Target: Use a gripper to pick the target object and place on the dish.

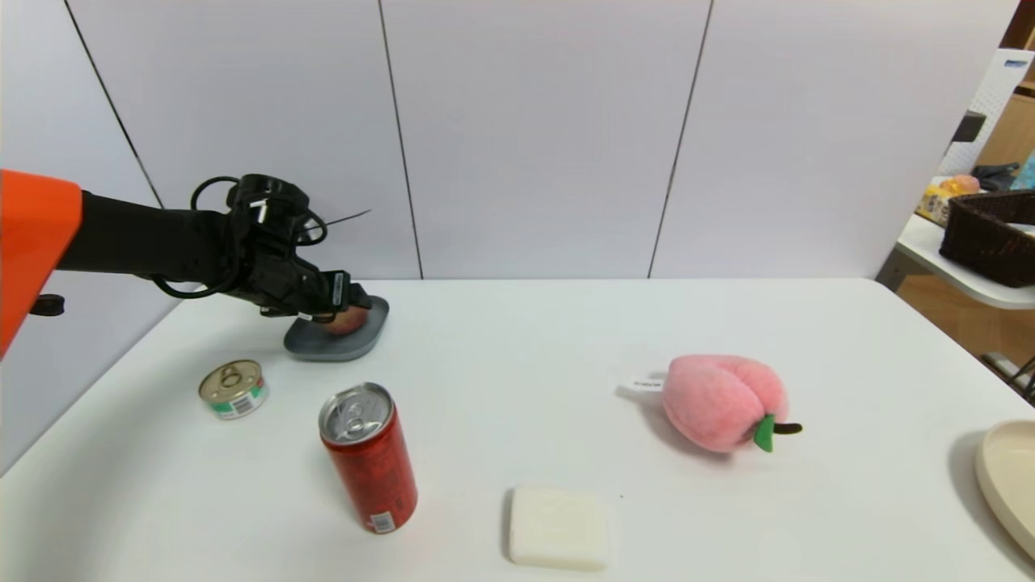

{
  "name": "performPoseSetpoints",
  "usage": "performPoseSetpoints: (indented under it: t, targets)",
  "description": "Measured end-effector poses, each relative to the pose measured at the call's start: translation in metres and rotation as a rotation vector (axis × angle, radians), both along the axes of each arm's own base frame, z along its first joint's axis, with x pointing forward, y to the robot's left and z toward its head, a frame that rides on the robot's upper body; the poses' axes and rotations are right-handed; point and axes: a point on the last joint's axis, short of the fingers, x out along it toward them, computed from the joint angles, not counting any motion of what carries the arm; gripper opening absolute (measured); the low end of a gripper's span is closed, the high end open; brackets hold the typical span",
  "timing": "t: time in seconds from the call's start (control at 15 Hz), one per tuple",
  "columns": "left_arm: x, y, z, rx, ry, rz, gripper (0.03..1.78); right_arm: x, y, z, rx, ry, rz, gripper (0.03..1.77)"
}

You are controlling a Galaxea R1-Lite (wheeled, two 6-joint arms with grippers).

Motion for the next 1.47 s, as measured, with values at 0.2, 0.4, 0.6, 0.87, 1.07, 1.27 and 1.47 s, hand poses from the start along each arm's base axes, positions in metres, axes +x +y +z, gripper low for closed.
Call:
performPoseSetpoints:
  t: [0.2, 0.4, 0.6, 0.87, 1.07, 1.27, 1.47]
  targets:
    - [-0.005, 0.000, 0.012, -0.004, -0.033, 0.001, 1.64, 0.000, 0.000, 0.000, 0.000, 0.000, 0.000, 1.71]
    - [-0.018, 0.002, 0.038, -0.011, -0.104, 0.001, 1.66, 0.000, 0.000, 0.000, 0.000, 0.000, 0.000, 1.71]
    - [-0.041, 0.004, 0.080, -0.020, -0.236, 0.002, 1.67, 0.000, 0.000, 0.000, 0.000, 0.000, 0.000, 1.71]
    - [-0.089, 0.008, 0.131, -0.029, -0.455, -0.003, 1.68, 0.000, 0.000, 0.000, 0.000, 0.000, 0.000, 1.71]
    - [-0.132, 0.012, 0.140, -0.034, -0.584, -0.005, 1.69, 0.000, 0.000, 0.000, 0.000, 0.000, 0.000, 1.71]
    - [-0.182, 0.016, 0.134, -0.032, -0.720, -0.008, 1.69, 0.000, 0.000, 0.000, 0.000, 0.000, 0.000, 1.71]
    - [-0.228, 0.020, 0.129, -0.015, -0.869, -0.016, 1.69, 0.000, 0.000, 0.000, 0.000, 0.000, 0.000, 1.71]
